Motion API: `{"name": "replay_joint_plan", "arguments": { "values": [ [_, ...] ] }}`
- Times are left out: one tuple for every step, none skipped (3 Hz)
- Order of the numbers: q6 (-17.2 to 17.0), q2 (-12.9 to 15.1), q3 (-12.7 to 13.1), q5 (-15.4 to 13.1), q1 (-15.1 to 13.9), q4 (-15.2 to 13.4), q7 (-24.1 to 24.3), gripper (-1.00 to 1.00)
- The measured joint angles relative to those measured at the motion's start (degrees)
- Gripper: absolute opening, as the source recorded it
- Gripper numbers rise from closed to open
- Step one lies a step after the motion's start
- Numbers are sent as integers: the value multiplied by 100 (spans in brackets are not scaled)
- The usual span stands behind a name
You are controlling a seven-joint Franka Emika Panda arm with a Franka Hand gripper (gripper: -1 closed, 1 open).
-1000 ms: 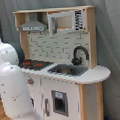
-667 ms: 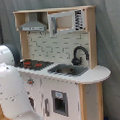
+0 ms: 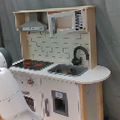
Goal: Play with the kitchen
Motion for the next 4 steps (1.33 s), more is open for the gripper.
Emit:
{"name": "replay_joint_plan", "arguments": {
  "values": [
    [370, -326, -184, 223, 306, -218, -196, 100],
    [764, -669, -380, 461, 636, -447, -406, 100],
    [1072, -938, -532, 647, 891, -627, -569, 100],
    [1386, -1214, -687, 838, 1152, -810, -736, 100]
  ]
}}
